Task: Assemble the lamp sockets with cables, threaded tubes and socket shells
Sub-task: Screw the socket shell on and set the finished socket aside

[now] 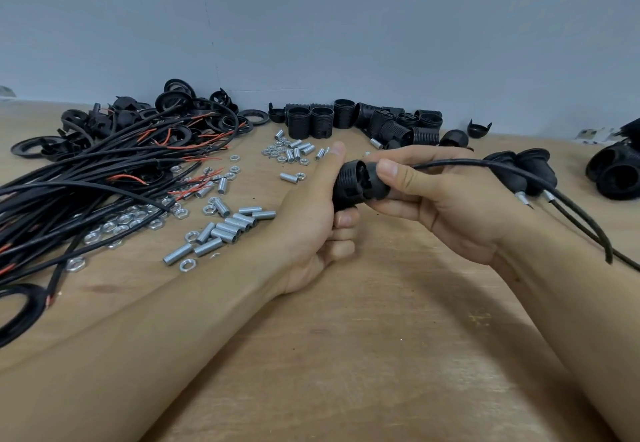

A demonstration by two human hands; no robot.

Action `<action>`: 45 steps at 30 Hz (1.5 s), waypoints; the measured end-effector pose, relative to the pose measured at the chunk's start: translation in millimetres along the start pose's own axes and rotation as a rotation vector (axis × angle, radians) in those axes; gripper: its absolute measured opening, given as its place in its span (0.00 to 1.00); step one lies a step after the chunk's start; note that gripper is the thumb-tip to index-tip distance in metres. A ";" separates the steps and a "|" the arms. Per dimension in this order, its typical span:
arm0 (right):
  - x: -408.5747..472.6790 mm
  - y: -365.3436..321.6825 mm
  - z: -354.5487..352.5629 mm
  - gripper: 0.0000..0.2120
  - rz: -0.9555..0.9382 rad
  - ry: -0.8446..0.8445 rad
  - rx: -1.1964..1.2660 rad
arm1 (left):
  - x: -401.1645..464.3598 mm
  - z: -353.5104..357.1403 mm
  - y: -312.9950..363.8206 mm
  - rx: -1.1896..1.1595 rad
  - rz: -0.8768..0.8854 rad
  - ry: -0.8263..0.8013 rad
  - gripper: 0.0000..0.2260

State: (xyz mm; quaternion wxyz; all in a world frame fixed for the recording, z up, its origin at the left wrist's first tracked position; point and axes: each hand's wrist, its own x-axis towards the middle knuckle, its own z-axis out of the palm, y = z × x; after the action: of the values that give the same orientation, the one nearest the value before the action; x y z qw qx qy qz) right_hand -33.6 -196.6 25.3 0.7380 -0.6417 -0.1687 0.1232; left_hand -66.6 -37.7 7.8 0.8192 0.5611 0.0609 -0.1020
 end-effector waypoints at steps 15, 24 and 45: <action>-3.6 -3.7 4.6 0.20 0.072 0.029 0.042 | -0.1 2.7 0.5 0.055 -0.031 0.063 0.19; -4.7 -3.1 9.5 0.16 0.066 0.054 0.001 | -1.2 2.7 0.3 0.069 -0.034 0.089 0.22; -7.2 -0.7 14.7 0.12 -0.015 0.065 -0.086 | 1.8 3.4 -4.0 0.050 0.037 0.164 0.20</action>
State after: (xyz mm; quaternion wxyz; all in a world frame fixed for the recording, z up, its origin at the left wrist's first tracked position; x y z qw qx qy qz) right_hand -46.2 -186.3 27.1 0.7155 -0.6754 -0.1545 0.0894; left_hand -65.8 -42.4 5.1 0.7988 0.5890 0.1147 -0.0421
